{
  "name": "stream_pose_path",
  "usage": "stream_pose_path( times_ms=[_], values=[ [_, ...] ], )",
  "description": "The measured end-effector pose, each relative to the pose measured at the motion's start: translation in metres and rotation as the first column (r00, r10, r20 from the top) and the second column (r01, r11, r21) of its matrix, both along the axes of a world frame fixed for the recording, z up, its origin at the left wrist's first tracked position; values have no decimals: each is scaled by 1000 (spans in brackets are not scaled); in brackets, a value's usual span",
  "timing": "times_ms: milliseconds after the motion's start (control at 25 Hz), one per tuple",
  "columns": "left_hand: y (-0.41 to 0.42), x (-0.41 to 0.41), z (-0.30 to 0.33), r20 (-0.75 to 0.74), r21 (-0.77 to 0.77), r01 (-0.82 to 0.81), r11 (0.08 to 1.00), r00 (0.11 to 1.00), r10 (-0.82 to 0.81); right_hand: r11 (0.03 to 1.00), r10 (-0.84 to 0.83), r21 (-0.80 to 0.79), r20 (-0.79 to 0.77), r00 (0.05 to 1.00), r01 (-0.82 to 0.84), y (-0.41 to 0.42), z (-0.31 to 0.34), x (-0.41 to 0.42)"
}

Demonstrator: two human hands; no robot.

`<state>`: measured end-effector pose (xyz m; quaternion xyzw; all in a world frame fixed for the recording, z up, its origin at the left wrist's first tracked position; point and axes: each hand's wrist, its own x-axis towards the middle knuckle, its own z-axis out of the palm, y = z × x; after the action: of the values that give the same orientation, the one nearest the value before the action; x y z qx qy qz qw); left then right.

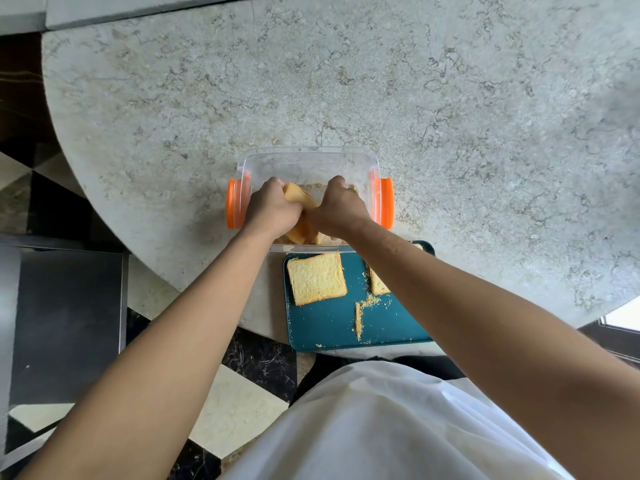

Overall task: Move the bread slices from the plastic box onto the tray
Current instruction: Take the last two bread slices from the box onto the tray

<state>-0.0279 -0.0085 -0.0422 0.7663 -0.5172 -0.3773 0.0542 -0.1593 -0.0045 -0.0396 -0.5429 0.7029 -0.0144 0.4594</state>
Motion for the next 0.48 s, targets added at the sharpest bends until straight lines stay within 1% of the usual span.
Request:
stream_pose_path(
  times_ms=[120,200,320,480],
  values=[
    [2,-1,-4,86,-12,2,1000,996,-1,998,49,-34,-81,995,-52,3,1,1],
    [3,-2,-4,86,-39,-7,999,996,11,995,82,-54,-106,991,-88,3,2,2],
    [6,1,-1,-4,-90,-52,995,999,52,986,68,-149,-75,995,-79,2,10,-1],
    [16,12,16,-171,-230,-148,962,979,109,954,9,-299,32,999,1,8,29,-13]
  ],
)
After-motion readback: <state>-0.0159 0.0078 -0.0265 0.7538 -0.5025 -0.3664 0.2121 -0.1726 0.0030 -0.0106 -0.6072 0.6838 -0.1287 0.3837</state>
